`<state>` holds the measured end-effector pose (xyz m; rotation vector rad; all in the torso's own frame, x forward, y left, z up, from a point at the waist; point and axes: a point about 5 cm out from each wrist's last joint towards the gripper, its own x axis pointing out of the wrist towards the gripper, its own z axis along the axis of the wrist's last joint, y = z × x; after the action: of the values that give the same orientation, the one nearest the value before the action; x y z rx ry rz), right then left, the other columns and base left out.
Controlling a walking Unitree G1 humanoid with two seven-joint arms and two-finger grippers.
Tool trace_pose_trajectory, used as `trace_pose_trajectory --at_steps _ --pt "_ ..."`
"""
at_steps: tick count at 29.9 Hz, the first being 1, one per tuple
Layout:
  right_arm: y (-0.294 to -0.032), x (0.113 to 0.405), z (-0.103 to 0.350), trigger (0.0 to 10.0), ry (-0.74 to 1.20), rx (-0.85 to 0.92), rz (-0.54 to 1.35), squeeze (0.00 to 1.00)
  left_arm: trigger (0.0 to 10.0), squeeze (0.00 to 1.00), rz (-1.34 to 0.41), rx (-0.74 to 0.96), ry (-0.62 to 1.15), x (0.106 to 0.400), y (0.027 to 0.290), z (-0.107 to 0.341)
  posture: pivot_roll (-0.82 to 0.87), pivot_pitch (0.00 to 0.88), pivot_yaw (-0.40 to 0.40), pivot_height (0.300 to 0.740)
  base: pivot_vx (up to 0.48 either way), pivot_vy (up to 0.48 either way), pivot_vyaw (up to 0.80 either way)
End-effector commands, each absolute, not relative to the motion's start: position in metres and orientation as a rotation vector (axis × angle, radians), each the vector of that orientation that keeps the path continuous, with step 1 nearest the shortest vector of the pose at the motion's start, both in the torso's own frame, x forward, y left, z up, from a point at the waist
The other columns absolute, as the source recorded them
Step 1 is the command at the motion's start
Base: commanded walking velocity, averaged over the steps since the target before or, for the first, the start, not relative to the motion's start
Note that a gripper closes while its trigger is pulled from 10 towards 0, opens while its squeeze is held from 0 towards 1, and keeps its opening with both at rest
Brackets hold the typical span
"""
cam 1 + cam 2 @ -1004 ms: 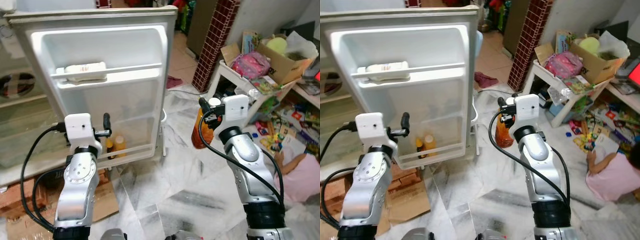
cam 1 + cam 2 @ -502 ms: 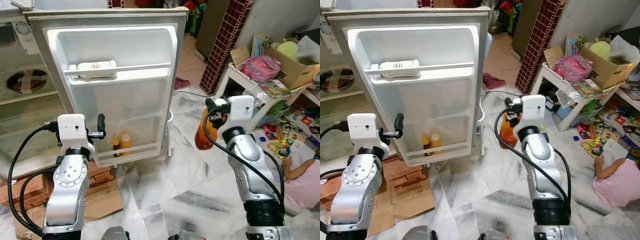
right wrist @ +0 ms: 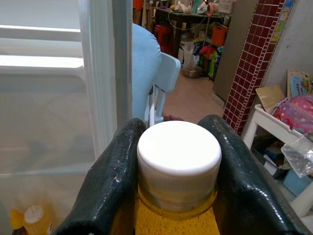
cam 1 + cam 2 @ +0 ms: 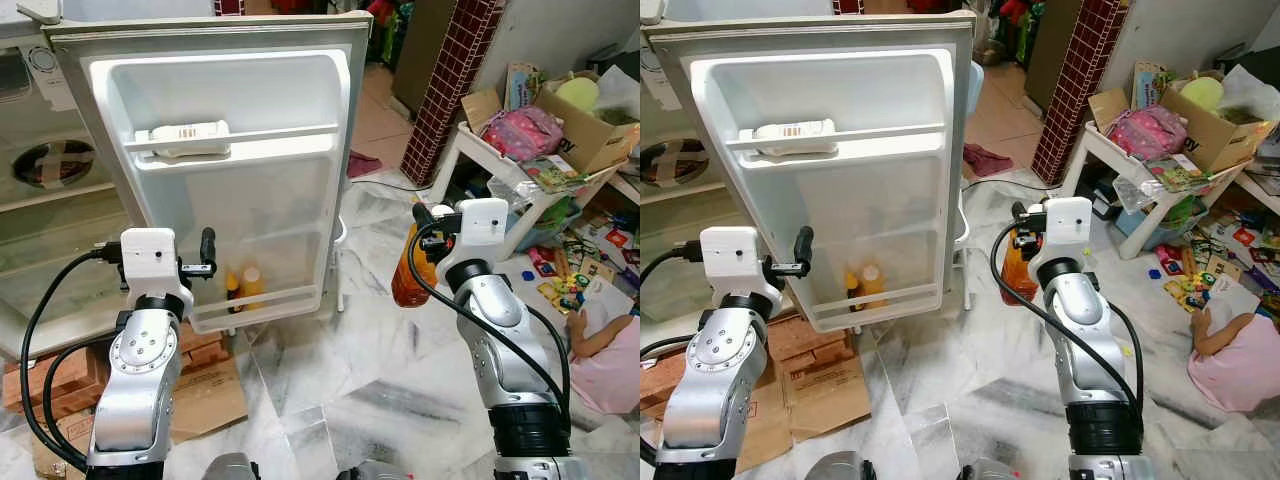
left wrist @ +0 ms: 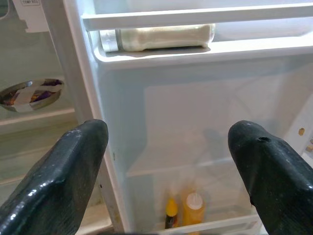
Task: Restocking fridge
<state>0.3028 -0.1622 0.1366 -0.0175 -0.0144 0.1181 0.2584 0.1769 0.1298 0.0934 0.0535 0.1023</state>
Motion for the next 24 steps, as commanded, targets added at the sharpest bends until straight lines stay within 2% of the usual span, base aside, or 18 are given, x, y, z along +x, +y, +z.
trace_pose_trajectory --at_steps 1,24 --pt "-0.164 0.3042 0.1495 10.0 -0.067 -0.021 0.111 0.0 10.0 0.0 0.097 0.095 0.039 0.2589 0.176 0.1347 0.08 0.0 -0.043 0.74 0.0 0.0 0.0" --pt "-0.164 0.3042 0.1495 10.0 -0.067 -0.021 0.111 0.0 10.0 0.0 0.097 0.095 0.039 0.2589 0.176 0.1347 0.08 0.0 -0.043 0.74 0.0 0.0 0.0"
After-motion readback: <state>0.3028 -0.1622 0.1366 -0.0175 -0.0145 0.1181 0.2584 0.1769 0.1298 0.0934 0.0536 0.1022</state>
